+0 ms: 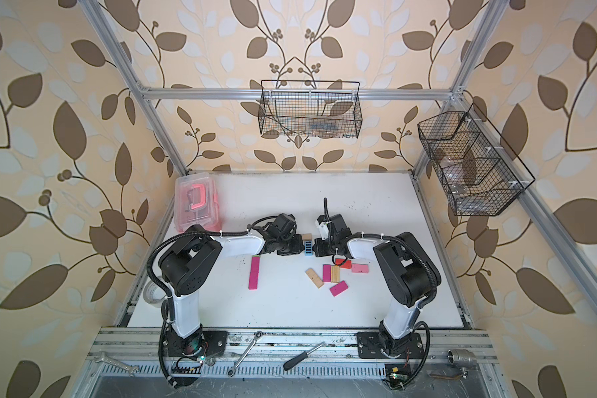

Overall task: Assemble the number 7 with building blocks
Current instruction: Assemble the building block at the center of the board.

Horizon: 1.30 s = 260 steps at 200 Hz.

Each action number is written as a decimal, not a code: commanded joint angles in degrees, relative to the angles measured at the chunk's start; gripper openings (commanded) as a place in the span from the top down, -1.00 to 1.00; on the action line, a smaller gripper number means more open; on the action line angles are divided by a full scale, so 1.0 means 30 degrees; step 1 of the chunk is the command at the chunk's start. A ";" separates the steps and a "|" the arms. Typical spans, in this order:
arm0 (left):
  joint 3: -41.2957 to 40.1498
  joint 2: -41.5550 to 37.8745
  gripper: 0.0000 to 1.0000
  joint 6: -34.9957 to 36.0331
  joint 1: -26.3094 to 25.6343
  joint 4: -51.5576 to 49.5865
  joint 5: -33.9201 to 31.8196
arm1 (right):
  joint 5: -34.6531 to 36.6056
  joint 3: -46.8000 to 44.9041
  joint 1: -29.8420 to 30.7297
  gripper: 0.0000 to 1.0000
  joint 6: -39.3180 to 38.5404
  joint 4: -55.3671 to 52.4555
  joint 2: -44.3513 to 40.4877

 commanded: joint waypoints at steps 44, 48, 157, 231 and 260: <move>0.0168 0.0304 0.69 0.0419 -0.0125 -0.0342 0.0473 | -0.0716 0.0036 0.0128 0.78 -0.0466 -0.0469 0.0562; 0.0167 0.0263 0.69 0.0436 -0.0125 -0.0369 0.0466 | -0.0716 0.0037 0.0128 0.78 -0.0455 -0.0469 0.0527; -0.0970 -0.1042 0.35 0.0389 -0.0068 -0.0725 -0.0382 | -0.0566 -0.0077 -0.0041 0.77 -0.0858 -0.0896 0.0196; -0.1529 -0.1473 0.19 0.0258 0.0138 -0.0827 -0.0728 | -0.0469 -0.0687 0.0025 0.76 -0.0528 -0.0689 -0.0281; -0.1707 -0.1628 0.18 0.0193 0.0139 -0.1282 -0.1585 | 0.0247 -0.0901 0.0025 0.76 -0.0709 -0.1172 -0.1085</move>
